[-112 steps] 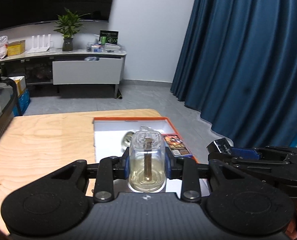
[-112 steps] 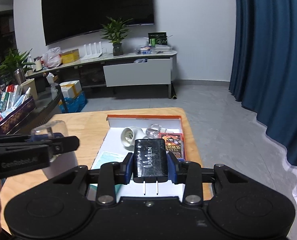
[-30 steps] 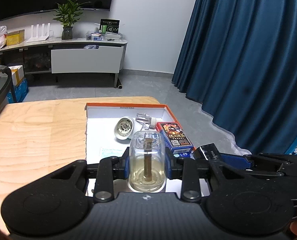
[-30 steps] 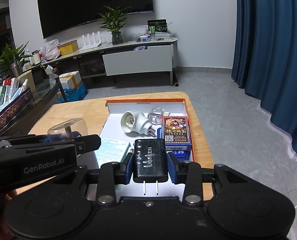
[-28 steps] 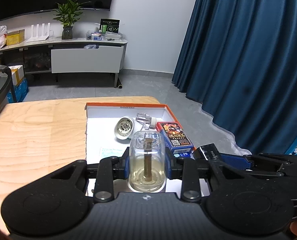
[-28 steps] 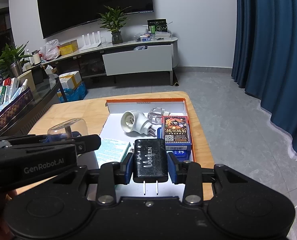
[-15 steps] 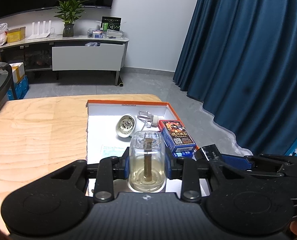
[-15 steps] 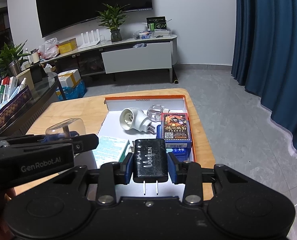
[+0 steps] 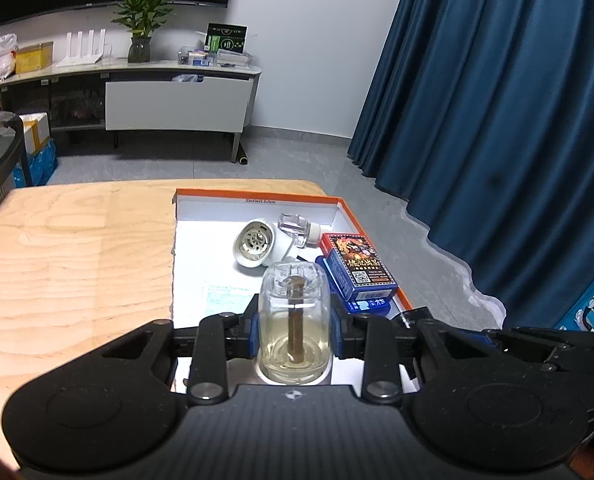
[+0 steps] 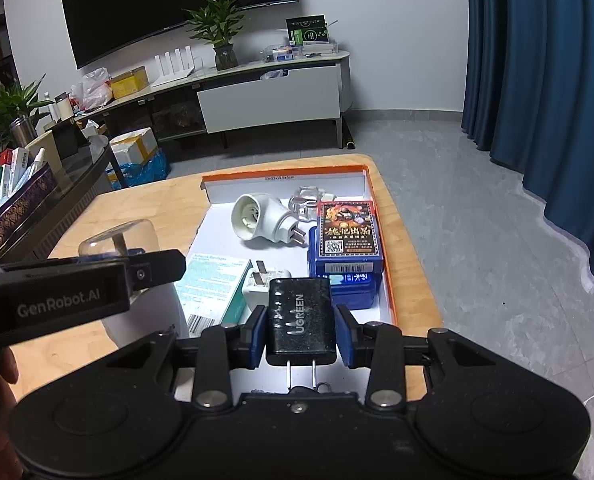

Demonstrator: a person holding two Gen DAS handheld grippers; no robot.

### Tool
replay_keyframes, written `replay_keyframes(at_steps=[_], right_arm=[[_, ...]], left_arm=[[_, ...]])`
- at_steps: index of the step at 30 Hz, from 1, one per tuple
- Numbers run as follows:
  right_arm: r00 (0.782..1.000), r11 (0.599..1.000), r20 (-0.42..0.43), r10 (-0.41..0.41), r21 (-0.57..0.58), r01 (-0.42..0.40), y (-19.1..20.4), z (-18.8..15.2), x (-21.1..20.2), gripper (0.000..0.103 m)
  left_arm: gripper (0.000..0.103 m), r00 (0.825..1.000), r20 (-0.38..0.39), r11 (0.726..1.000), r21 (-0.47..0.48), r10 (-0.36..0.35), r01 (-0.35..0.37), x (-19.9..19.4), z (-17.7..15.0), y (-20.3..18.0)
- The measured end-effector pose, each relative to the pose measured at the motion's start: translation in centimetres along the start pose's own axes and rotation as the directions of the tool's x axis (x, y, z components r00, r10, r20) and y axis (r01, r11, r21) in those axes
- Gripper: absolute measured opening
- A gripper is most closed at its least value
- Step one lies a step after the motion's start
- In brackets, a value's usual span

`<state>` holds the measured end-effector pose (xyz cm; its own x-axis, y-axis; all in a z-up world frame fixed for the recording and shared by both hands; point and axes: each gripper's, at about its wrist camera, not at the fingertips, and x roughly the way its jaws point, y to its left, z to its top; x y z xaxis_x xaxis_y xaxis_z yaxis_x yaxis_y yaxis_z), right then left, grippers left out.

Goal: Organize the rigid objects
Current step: 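Hold the diffuser and charger above the box, lowering slowly, then lower the diffuser into the box with the left tool while the right releases the charger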

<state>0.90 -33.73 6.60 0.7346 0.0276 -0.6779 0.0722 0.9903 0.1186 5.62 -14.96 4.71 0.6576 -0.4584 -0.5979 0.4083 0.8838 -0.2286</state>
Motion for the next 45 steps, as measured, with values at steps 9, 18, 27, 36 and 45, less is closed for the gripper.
replay_keyframes(at_steps=[9, 18, 27, 36, 45], right_arm=[[0.999, 1.0, -0.033, 0.017, -0.001, -0.017, 0.0, -0.4, 1.0, 0.044], [1.0, 1.0, -0.023, 0.013, 0.006, -0.013, -0.2, -0.2, 1.0, 0.044], [1.0, 1.0, -0.024, 0.012, 0.005, -0.012, -0.4, 0.2, 1.1, 0.044], [0.999, 1.0, -0.039, 0.018, 0.004, -0.018, -0.4, 0.1, 1.7, 0.044], [0.997, 1.0, -0.075, 0.028, 0.006, -0.028, -0.3, -0.5, 3.3, 0.044]], left_arm=[[0.033, 1.0, -0.004, 1.0, -0.011, -0.01, 0.01, 0.5, 0.2, 0.1], [0.033, 1.0, 0.002, 1.0, -0.003, -0.022, 0.022, 1.1, 0.5, -0.1], [0.033, 1.0, 0.002, 1.0, 0.016, -0.015, 0.015, 1.7, 0.9, -0.5], [0.033, 1.0, -0.02, 1.0, 0.023, -0.005, 0.006, 2.2, 0.5, -0.3], [0.033, 0.997, -0.074, 0.999, -0.016, -0.031, 0.03, 3.9, -0.4, 0.7]])
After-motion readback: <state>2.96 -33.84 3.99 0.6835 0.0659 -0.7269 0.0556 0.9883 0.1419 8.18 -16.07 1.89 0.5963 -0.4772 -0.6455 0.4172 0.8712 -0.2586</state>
